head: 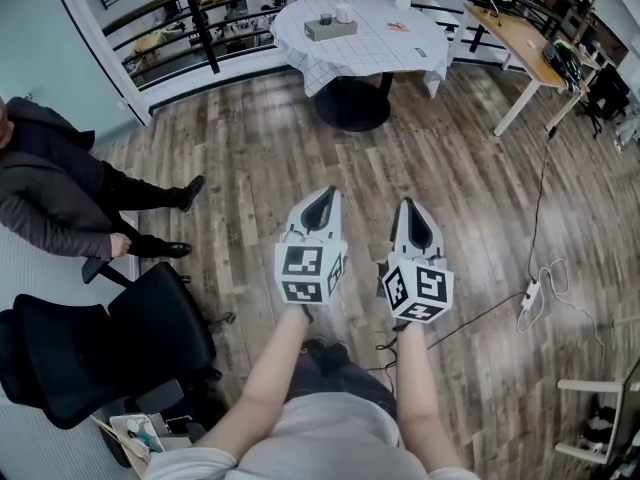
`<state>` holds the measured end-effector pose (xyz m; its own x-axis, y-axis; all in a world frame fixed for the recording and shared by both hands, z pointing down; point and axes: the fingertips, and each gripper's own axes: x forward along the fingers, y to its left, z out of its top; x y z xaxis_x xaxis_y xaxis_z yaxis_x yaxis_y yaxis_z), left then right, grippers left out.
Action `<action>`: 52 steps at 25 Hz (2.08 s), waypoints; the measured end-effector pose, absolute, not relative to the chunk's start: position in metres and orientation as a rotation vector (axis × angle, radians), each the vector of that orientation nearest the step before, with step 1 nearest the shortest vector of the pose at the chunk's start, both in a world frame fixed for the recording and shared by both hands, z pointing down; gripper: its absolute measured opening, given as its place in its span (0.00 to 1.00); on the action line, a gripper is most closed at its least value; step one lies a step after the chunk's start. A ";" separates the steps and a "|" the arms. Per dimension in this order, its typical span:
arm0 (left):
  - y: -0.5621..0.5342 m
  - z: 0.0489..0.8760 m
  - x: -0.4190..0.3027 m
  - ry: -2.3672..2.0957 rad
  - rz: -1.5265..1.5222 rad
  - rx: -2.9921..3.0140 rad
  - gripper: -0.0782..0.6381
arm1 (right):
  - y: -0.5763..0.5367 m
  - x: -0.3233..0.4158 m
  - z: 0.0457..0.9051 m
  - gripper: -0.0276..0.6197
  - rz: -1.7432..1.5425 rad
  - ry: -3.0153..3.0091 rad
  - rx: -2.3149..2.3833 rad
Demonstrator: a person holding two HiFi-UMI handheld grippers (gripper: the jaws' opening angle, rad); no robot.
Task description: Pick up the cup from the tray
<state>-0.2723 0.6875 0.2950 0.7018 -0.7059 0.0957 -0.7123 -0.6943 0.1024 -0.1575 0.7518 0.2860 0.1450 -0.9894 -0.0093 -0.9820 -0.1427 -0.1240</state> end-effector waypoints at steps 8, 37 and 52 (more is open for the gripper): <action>0.683 0.301 -0.252 -1.189 0.067 2.744 0.12 | 0.750 -0.128 0.295 0.05 -0.125 2.016 -2.282; 0.427 0.304 -0.184 -1.166 0.065 2.735 0.12 | 0.490 -0.070 0.300 0.05 -0.173 2.015 -2.267; 0.317 0.318 -0.136 -1.198 0.073 2.695 0.12 | 0.381 -0.015 0.311 0.05 -0.196 2.048 -2.265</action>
